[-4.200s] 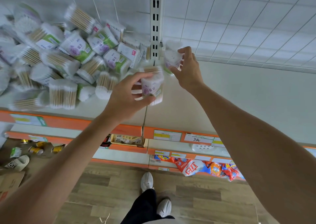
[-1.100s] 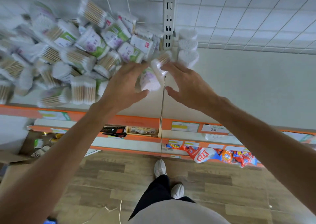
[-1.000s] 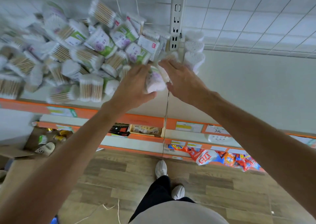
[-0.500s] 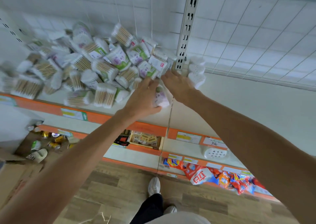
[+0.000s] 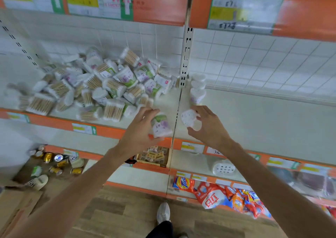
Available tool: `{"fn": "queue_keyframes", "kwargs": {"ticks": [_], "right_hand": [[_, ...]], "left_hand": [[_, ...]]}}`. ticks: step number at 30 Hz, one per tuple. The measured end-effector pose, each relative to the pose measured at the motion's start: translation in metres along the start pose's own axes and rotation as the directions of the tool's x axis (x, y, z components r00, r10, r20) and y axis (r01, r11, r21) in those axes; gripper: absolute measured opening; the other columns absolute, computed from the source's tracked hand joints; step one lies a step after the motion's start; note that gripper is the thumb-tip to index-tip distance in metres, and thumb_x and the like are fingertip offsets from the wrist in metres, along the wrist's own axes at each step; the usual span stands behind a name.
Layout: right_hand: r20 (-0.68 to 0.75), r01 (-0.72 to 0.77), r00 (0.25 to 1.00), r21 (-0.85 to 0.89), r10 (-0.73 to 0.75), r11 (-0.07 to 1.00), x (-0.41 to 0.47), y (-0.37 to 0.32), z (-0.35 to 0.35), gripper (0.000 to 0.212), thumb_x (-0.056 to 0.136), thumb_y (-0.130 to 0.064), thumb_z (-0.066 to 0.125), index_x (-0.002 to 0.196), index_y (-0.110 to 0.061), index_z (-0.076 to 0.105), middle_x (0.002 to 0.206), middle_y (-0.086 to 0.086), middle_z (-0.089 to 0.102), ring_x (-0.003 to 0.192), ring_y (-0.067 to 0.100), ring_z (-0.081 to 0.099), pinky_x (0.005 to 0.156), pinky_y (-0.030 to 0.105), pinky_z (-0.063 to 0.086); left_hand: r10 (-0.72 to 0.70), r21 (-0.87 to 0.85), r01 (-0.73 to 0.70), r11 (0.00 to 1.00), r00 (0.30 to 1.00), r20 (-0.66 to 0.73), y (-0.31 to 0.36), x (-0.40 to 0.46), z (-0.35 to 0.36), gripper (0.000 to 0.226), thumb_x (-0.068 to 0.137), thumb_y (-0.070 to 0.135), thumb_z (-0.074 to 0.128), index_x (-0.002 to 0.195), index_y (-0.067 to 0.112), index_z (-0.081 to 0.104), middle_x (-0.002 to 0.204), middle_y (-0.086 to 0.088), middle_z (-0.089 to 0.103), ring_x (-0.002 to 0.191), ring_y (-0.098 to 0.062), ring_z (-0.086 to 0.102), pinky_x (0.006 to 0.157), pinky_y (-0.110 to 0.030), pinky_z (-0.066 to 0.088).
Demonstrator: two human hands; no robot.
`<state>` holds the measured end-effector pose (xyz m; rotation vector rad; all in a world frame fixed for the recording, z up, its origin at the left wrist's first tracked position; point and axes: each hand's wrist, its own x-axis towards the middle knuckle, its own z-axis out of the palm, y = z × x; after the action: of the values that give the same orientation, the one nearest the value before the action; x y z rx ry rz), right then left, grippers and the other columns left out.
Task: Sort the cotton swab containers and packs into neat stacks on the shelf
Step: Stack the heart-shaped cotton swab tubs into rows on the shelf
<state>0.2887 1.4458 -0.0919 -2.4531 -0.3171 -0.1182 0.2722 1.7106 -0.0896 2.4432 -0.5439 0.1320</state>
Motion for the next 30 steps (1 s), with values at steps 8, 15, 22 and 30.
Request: {"fn": "queue_keyframes", "kwargs": {"ticks": [8,15,22,30], "right_hand": [[-0.1,-0.124,0.987,0.058,0.13,0.991,-0.039,0.016,-0.024,0.072,0.074,-0.023,0.081,0.14,-0.019,0.05,0.133,-0.001,0.054,0.11,0.02,0.061,0.096,0.04,0.054],[-0.166,-0.266,0.947,0.081,0.276,0.961,-0.065,0.042,-0.051,0.073,0.074,-0.026,0.082,0.139,-0.016,0.05,0.133,0.003,0.056,0.113,0.022,0.061,0.099,0.042,0.053],[-0.186,-0.348,0.912,0.12,0.365,0.93,-0.083,0.066,-0.072,0.072,0.076,-0.029,0.08,0.14,-0.018,0.048,0.131,0.001,0.055,0.114,0.021,0.059,0.099,0.041,0.053],[-0.191,-0.372,0.897,0.158,0.398,0.915,-0.082,0.077,-0.066,0.072,0.08,-0.028,0.077,0.144,-0.019,0.044,0.134,0.001,0.053,0.116,0.021,0.059,0.1,0.041,0.052]], "left_hand": [[0.004,-0.095,-0.004,0.995,1.0,-0.001,0.039,0.004,0.027,0.086,0.071,0.027,0.089,0.144,0.02,0.044,0.129,0.014,0.031,0.113,0.003,0.039,0.096,-0.007,0.031],[0.106,-0.118,-0.099,0.988,0.993,0.056,0.076,0.033,0.066,0.085,0.072,0.019,0.088,0.144,0.022,0.043,0.137,0.007,0.041,0.123,-0.008,0.045,0.1,-0.02,0.04],[0.073,-0.124,-0.059,0.991,0.991,0.116,0.098,0.057,0.099,0.092,0.073,0.023,0.088,0.148,0.014,0.038,0.146,-0.001,0.04,0.132,-0.016,0.044,0.105,-0.024,0.038],[0.057,-0.151,-0.034,0.988,0.987,0.149,0.093,0.067,0.109,0.091,0.072,0.026,0.088,0.148,0.014,0.039,0.143,0.0,0.041,0.128,-0.015,0.047,0.102,-0.021,0.039]]}}
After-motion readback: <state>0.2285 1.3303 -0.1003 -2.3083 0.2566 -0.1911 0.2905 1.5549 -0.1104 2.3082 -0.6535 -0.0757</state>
